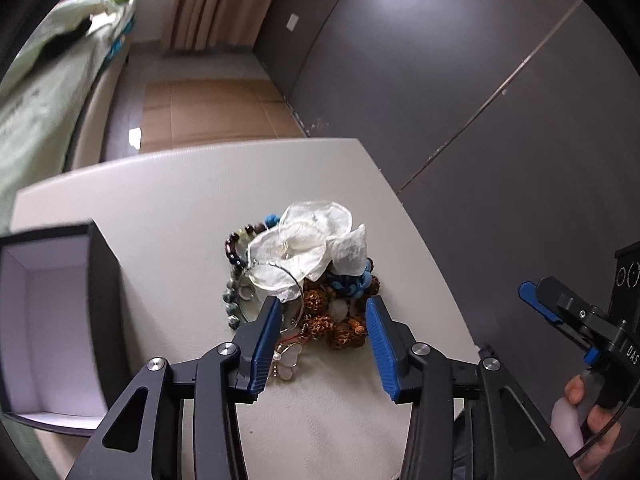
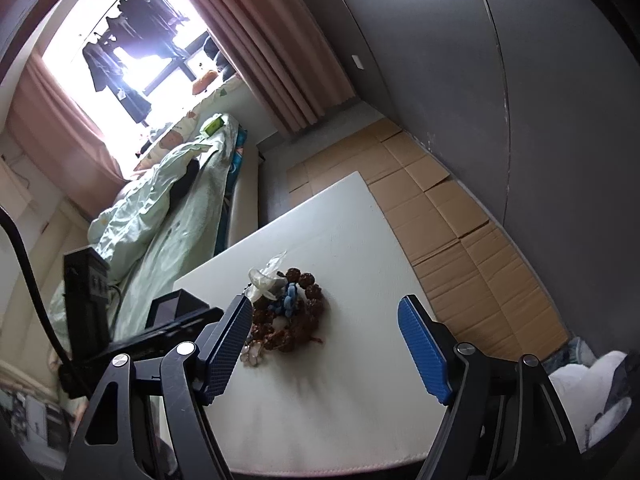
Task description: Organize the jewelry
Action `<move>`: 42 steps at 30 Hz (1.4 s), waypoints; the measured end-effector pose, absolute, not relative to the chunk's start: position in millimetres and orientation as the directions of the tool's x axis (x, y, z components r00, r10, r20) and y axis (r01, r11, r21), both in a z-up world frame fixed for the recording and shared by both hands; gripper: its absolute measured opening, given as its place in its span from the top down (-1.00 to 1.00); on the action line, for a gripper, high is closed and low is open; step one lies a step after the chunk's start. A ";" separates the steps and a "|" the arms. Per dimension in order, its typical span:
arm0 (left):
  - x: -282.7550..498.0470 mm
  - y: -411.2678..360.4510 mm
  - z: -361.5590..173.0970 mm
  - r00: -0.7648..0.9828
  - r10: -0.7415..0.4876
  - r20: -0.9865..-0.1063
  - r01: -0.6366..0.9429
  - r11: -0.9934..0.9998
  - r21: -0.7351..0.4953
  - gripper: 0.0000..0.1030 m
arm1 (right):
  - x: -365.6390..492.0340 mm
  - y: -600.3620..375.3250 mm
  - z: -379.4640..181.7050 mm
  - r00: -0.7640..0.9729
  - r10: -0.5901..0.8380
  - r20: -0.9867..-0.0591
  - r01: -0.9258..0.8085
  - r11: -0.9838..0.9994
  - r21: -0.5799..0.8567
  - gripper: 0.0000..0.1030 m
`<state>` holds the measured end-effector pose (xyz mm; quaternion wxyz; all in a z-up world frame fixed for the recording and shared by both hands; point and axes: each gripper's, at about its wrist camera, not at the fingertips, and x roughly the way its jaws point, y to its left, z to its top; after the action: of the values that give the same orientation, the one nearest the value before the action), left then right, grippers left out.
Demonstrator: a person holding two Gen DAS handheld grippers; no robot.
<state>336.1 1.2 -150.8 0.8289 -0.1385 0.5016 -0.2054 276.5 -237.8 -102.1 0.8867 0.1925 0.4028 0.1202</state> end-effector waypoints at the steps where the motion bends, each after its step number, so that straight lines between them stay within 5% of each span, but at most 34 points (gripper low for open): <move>1: 337.9 1.4 -155.2 0.404 -0.485 -0.776 0.197 0.874 -0.444 0.12 | 279.2 -237.3 -104.0 0.642 0.371 -0.671 -0.056 0.896 0.441 -0.47; 5: 340.3 5.1 -166.0 0.396 -0.480 -0.783 0.181 0.877 -0.445 0.37 | 285.8 -236.1 -109.7 0.628 0.384 -0.676 -0.051 0.888 0.457 -0.47; 23: 328.8 -21.9 -181.0 0.449 -0.264 -0.854 0.350 0.931 -0.104 0.37 | 292.7 -225.6 -116.6 0.612 0.375 -0.696 -0.046 0.896 0.442 -0.47; 26: 334.2 -22.3 -185.9 0.442 -0.271 -0.855 0.353 0.929 -0.112 0.43 | 293.7 -224.7 -118.2 0.610 0.372 -0.700 -0.042 0.897 0.440 -0.47; 29: 334.8 -24.9 -187.9 0.439 -0.275 -0.855 0.369 0.923 -0.107 0.79 | 295.2 -220.1 -119.5 0.605 0.358 -0.711 -0.040 0.905 0.423 -0.47; 32: 334.9 -22.7 -184.1 0.447 -0.288 -0.847 0.363 0.924 -0.123 0.90 | 300.1 -213.9 -122.4 0.593 0.349 -0.726 -0.047 0.915 0.401 -0.47; 42: 324.0 -8.9 -144.7 0.506 -0.345 -0.790 0.341 0.922 -0.184 0.96 | 328.4 -188.4 -152.3 0.475 0.390 -0.789 -0.086 0.913 0.400 -0.26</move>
<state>324.0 -8.9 -144.7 0.8678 -0.0022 0.4559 -0.1975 328.4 -188.4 -152.3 0.8448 0.1543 0.4926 0.1409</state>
